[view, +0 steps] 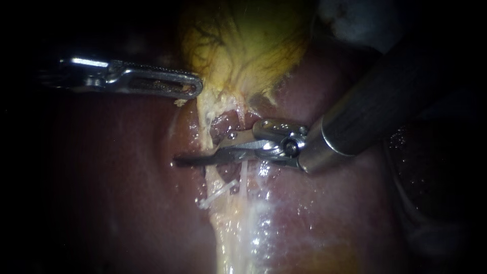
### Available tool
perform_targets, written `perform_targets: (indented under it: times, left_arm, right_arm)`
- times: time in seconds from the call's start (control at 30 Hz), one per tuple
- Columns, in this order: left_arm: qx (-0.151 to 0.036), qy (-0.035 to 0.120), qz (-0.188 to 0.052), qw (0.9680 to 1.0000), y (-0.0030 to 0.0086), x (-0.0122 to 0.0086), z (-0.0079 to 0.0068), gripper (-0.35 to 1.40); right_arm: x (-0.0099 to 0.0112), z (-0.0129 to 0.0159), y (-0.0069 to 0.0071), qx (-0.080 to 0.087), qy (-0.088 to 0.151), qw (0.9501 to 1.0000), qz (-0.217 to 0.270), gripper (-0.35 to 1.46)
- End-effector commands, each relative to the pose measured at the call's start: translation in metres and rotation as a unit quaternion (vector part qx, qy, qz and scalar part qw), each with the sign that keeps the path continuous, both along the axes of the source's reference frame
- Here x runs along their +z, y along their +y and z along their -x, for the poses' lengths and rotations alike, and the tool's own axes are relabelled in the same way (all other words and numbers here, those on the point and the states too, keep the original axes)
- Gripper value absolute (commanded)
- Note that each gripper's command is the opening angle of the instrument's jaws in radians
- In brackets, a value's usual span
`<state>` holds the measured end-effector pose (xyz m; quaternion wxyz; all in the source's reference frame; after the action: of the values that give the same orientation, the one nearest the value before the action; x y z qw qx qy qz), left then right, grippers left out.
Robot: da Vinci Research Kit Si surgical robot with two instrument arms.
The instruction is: Clipping second clip left tube
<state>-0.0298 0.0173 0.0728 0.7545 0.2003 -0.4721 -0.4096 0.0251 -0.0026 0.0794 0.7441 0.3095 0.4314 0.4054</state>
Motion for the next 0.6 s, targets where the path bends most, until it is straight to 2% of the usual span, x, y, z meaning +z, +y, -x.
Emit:
perform_targets:
  times: [0.03,0.1,0.17,0.23,0.3,0.43,0.53,0.6]
  left_arm:
    - [0.000,0.000,0.000,1.0000,0.0000,0.0000,0.0000,-0.35]
    - [0.000,0.000,0.000,1.0000,0.0000,0.0000,0.0000,-0.35]
    - [0.000,0.000,0.000,1.0000,0.0000,0.0000,-0.0001,-0.35]
    - [0.001,0.000,0.000,1.0000,0.0000,0.0000,-0.0002,-0.35]
    - [0.001,-0.001,0.000,1.0000,-0.0001,-0.0001,-0.0003,-0.35]
    - [0.000,0.000,0.000,1.0000,-0.0001,-0.0001,-0.0005,-0.35]
    - [0.000,0.000,0.000,1.0000,-0.0001,-0.0001,-0.0006,-0.35]
    - [0.001,0.000,0.000,1.0000,-0.0001,-0.0001,-0.0006,-0.35]
  right_arm:
    - [0.0000,0.0000,0.0000,0.000,0.000,1.0000,0.000,0.04]
    - [0.0000,0.0001,0.0000,0.000,0.000,1.0000,0.000,0.16]
    - [0.0000,0.0001,0.0000,-0.001,0.000,1.0000,0.000,0.37]
    - [0.0000,0.0001,0.0000,-0.009,0.004,0.9999,-0.008,0.49]
    - [0.0000,0.0002,0.0001,-0.025,0.012,0.9996,0.004,0.56]
    - [0.0001,0.0008,0.0001,-0.039,0.020,0.9988,0.020,0.61]
    - [0.0000,0.0015,0.0000,-0.060,0.031,0.9976,0.018,0.61]
    - [-0.0001,0.0019,0.0000,-0.066,0.034,0.9970,0.020,0.61]
